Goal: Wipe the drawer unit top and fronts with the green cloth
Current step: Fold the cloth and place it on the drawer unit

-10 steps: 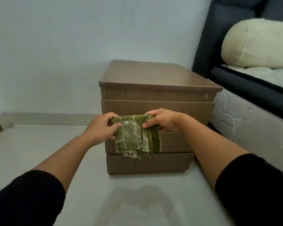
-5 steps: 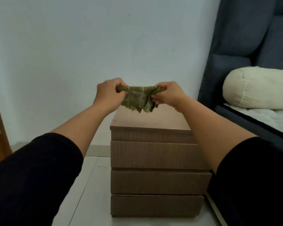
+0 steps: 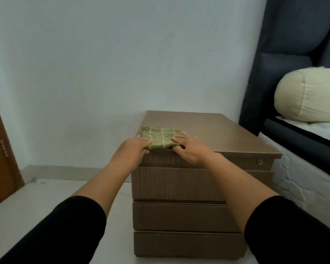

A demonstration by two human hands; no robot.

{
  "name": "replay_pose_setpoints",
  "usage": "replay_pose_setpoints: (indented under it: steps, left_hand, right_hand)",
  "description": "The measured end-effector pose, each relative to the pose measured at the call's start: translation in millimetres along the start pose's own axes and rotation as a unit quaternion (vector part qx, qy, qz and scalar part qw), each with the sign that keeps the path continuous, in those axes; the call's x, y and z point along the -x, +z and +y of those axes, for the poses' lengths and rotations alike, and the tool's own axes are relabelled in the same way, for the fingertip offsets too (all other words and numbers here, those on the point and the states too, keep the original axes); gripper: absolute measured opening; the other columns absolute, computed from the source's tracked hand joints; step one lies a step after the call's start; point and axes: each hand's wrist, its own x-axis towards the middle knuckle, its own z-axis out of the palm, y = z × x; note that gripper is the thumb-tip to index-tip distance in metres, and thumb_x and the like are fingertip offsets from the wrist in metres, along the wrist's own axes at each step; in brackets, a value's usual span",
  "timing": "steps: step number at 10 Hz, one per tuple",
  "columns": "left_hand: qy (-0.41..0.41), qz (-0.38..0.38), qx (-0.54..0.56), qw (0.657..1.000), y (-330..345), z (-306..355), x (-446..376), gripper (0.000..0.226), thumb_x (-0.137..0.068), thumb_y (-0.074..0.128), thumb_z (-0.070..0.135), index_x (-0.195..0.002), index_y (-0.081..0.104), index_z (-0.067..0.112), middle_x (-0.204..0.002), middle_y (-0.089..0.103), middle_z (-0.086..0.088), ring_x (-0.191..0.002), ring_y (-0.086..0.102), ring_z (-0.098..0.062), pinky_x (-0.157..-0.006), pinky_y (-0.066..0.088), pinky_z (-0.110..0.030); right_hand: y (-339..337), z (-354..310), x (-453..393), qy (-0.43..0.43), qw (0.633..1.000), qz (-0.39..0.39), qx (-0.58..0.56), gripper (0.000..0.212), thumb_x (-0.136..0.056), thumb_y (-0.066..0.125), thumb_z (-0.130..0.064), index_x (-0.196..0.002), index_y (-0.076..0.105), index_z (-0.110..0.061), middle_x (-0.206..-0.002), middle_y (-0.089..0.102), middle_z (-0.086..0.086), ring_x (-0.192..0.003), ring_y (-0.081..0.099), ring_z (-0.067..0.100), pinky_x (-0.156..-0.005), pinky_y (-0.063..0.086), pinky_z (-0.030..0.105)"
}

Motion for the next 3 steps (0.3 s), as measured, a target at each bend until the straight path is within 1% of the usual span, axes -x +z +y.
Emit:
replay_pose_setpoints:
  steps: [1,2,3]
  left_hand:
    - [-0.009,-0.004,-0.004,1.0,7,-7,-3,0.041,-0.099,0.041,0.015,-0.139,0.043,0.016,-0.147,0.041,-0.004,-0.14,0.03,-0.018,-0.112,0.021,-0.026]
    - [-0.025,-0.003,-0.047,0.999,11,-9,-1,0.043,-0.101,0.034,0.026,-0.143,0.034,0.019,-0.151,0.035,0.0,-0.142,0.024,-0.021,-0.114,0.021,-0.036]
    - [-0.008,0.062,-0.046,0.997,17,-7,4,0.05,-0.1,0.031,0.031,-0.146,0.026,0.014,-0.155,0.026,-0.002,-0.145,0.011,-0.02,-0.117,0.008,-0.039]
  right_hand:
    - [2,-1,-2,0.0,0.999,-0.03,0.041,0.055,-0.1,0.022,-0.045,-0.149,0.018,-0.02,-0.158,0.011,-0.003,-0.146,0.006,0.016,-0.117,0.0,0.047]
    - [5,-4,-1,0.006,0.998,-0.034,0.061,0.059,-0.099,0.015,-0.048,-0.15,0.012,-0.02,-0.159,0.007,-0.002,-0.146,0.002,0.015,-0.116,-0.004,0.05]
    - [11,-7,7,-0.015,0.997,0.06,0.051,0.059,-0.099,0.017,-0.048,-0.15,0.01,-0.02,-0.159,0.004,-0.002,-0.146,-0.003,0.013,-0.117,-0.006,0.047]
